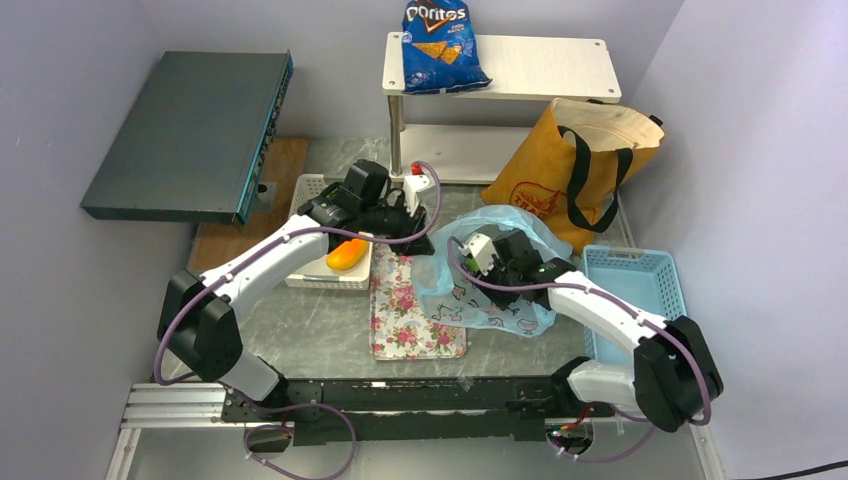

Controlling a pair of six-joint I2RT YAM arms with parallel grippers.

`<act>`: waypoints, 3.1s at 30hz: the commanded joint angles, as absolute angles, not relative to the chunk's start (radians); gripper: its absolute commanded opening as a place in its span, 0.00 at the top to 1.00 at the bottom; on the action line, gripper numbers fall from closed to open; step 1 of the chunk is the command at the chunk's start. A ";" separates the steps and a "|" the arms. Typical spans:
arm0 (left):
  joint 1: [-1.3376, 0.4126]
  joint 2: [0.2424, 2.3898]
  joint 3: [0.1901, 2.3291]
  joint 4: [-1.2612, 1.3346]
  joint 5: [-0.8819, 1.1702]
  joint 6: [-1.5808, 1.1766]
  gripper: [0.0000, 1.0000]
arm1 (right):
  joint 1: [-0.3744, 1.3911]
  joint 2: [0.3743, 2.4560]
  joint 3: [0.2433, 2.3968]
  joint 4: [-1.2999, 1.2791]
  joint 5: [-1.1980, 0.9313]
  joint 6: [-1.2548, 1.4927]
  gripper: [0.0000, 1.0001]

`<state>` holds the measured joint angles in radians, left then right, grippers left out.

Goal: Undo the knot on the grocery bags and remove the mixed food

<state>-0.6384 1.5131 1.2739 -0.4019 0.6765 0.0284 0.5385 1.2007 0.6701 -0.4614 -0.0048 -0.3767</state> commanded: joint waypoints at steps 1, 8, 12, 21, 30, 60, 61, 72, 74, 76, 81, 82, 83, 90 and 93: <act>-0.640 1.533 1.306 -0.391 0.702 0.019 0.78 | 0.532 1.257 0.660 -0.385 -0.047 -0.381 0.46; -0.640 1.552 1.323 -0.424 0.697 0.032 0.79 | 0.502 1.330 0.658 -0.387 -0.068 -0.413 0.46; -0.641 1.552 1.316 -0.415 0.695 0.031 0.80 | 0.479 1.334 0.709 -0.416 -0.101 -0.408 0.42; -0.640 1.544 1.304 -0.402 0.699 0.025 0.81 | 0.483 1.228 0.790 -0.402 -0.050 -0.440 0.42; -0.641 1.553 1.315 -0.412 0.696 0.034 0.81 | 0.473 1.389 0.818 -0.396 -0.065 -0.462 0.33; -0.640 1.613 1.294 -0.333 0.703 -0.103 0.84 | 0.486 1.245 1.051 -0.665 -0.427 -0.419 0.91; -0.641 1.614 1.292 -0.332 0.703 -0.105 0.84 | 0.489 1.208 1.052 -0.667 -0.446 -0.426 0.92; -0.639 1.634 1.300 -0.328 0.700 -0.119 0.85 | 0.504 1.063 1.193 -0.821 -0.572 -0.486 0.93; -0.638 1.640 1.309 -0.330 0.700 -0.121 0.86 | 0.503 1.050 1.223 -0.864 -0.567 -0.495 0.93; -0.638 1.641 1.314 -0.332 0.700 -0.121 0.87 | 0.503 1.028 1.266 -0.893 -0.563 -0.482 0.93; -0.635 1.651 1.313 -0.323 0.703 -0.138 0.90 | 0.528 1.029 1.269 -1.096 -0.584 -0.447 0.88; -0.634 1.651 1.314 -0.320 0.705 -0.140 0.92 | 0.527 1.036 1.225 -1.163 -0.561 -0.466 0.89; -0.634 1.652 1.316 -0.320 0.703 -0.139 0.93 | 0.528 1.028 1.196 -1.184 -0.538 -0.483 0.92; -0.632 1.652 1.311 -0.320 0.721 -0.127 1.00 | 0.518 0.930 1.358 -1.107 -0.331 -0.400 0.96; -0.633 1.634 1.302 -0.320 0.733 -0.110 1.00 | 0.450 0.961 1.427 -1.117 -0.227 -0.371 0.96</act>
